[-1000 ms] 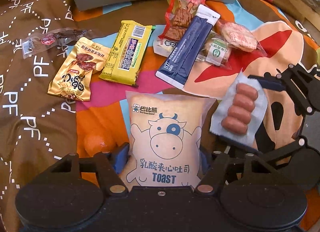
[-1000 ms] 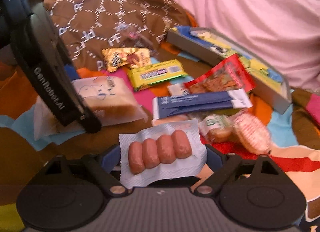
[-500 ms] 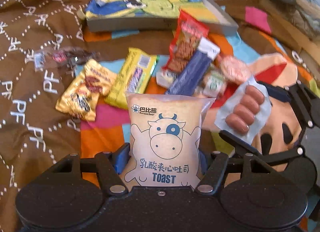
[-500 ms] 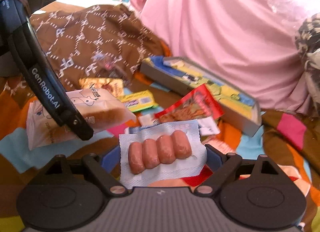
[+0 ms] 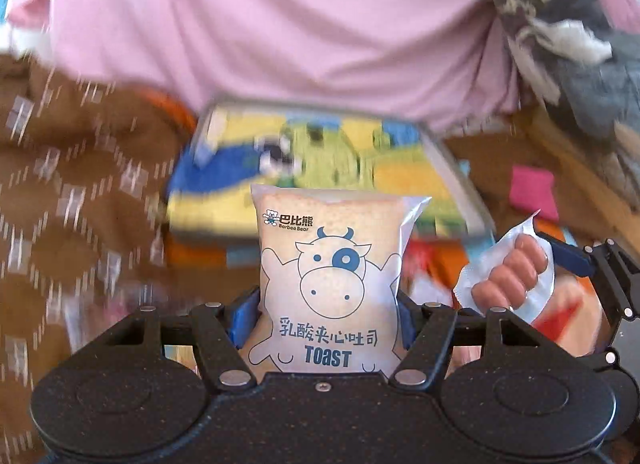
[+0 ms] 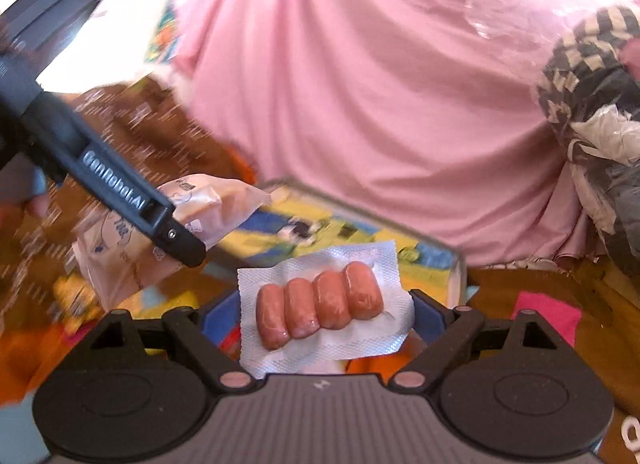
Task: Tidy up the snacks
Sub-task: 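Carry the toast bag and sausages with both tools over the grey tray, then lower both snacks into the tray and open both tools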
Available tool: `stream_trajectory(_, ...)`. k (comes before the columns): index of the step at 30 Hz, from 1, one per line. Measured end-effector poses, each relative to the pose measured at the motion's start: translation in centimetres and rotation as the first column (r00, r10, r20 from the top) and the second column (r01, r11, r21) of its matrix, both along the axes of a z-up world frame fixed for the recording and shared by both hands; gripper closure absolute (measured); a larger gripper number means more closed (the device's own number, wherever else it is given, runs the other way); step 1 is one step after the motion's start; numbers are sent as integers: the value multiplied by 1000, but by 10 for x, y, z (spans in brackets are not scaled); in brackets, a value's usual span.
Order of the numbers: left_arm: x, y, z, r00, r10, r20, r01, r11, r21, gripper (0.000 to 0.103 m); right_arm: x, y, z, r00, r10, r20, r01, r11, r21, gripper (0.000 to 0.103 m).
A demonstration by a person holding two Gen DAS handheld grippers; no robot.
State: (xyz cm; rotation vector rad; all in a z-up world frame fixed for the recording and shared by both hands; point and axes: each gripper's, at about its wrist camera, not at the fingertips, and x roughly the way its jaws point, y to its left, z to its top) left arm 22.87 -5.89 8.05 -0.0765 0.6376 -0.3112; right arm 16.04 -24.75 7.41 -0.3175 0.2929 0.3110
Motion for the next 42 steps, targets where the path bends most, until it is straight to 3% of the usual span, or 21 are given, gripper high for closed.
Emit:
stream_trajectory(4, 47, -8, 13, 997, 32, 74, -31, 999, -22, 35, 50, -8, 12, 999, -38, 0, 38, 997, 72, 11)
stream_trajectory(10, 113, -25, 6, 988, 101, 120, -95, 994, -59, 35, 111, -19, 7, 995, -98, -22, 100, 989, 112, 11)
stream_trajectory(15, 153, -33, -14, 987, 137, 88, -131, 989, -67, 35, 148, -30, -9, 981, -157, -113, 174, 972, 155, 11)
stream_trajectory(18, 166, -37, -31, 992, 117, 49, -115, 993, -36, 35, 160, -31, -20, 978, -146, -150, 168, 974, 149, 11)
stream_trajectory(21, 171, -40, -45, 995, 94, 27, -95, 995, 15, 35, 167, -29, -30, 974, -139, -180, 163, 979, 122, 11)
stream_trajectory(31, 171, -41, -53, 997, 73, 22, -74, 997, 14, 32, 177, -25, -44, 957, -146, -250, 182, 975, 127, 8)
stream_trajectory(35, 167, -43, -49, 997, 73, 36, -73, 997, -2, 22, 175, -25, -40, 959, -159, -237, 189, 975, 113, 3)
stream_trajectory(42, 151, -39, -32, 993, 96, 69, -92, 995, -48, 15, 159, -29, -17, 969, -186, -162, 205, 972, 113, 0)
